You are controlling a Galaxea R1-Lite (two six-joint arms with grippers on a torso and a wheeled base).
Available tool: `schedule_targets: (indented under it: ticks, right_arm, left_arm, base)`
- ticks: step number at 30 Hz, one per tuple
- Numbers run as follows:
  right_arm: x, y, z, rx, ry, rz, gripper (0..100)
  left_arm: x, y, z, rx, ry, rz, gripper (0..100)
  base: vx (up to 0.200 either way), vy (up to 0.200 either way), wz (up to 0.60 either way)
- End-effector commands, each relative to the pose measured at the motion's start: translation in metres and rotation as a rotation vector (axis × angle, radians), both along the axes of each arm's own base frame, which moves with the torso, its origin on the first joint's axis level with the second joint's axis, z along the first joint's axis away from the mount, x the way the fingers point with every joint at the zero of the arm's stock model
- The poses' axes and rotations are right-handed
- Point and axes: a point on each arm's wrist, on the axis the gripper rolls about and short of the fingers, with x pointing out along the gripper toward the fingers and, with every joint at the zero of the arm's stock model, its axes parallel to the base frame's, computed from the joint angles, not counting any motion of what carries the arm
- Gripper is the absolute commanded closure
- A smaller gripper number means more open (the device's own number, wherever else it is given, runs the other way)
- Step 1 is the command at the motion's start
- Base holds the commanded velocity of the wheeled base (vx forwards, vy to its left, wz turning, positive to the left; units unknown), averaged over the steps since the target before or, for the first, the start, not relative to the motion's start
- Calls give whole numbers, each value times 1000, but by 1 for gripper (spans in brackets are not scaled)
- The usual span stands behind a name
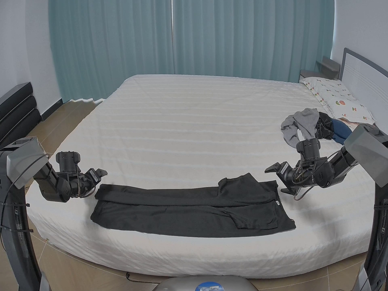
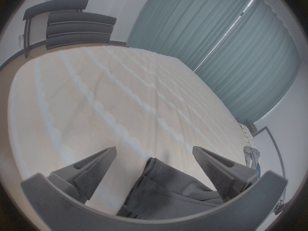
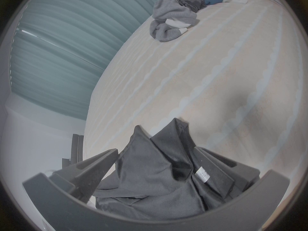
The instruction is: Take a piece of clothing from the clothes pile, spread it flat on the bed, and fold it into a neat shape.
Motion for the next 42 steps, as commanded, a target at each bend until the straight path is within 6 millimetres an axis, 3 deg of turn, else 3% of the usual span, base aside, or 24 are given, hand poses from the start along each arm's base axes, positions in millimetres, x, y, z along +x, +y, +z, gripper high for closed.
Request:
schedule_targets:
  ticks: [1,14,15,19,35,36,40,41,42]
  right_arm:
    - [7,-6,-18,1,29,-12,0]
    - [27,0,-33,14,-9,-25,0]
    - [28,0,-34,13,-12,-26,100]
    - [30,2,-40,12,-22,-23,100]
    - [37,-12,-30,-2,-66,-84,100]
    - [36,-12,-31,-1,-64,-84,0]
    - [34,-12,-32,0,-56,-86,0]
    - [33,-12,-29,2,-59,-86,0]
    - [32,-13,-26,5,-61,-88,0]
  left_arm:
    - [7,-8,-17,-9,21,-19,100]
    - [10,1,-8,-125,-3,110,100]
    - [10,2,-9,-126,-1,115,100]
    - [10,3,-9,-115,-2,136,100]
    - [10,4,-10,-120,3,146,100]
    - [9,4,-11,-122,5,145,100]
    - [7,3,-11,-126,14,142,100]
    - [6,3,-11,-127,15,140,0]
    - [5,3,-11,-129,15,137,0]
  base:
    - [0,0,0]
    - [0,0,0]
    - [0,0,0]
    - [0,0,0]
    - [0,0,0]
    - [0,0,0]
    - [0,0,0]
    - [0,0,0]
    - [0,0,0]
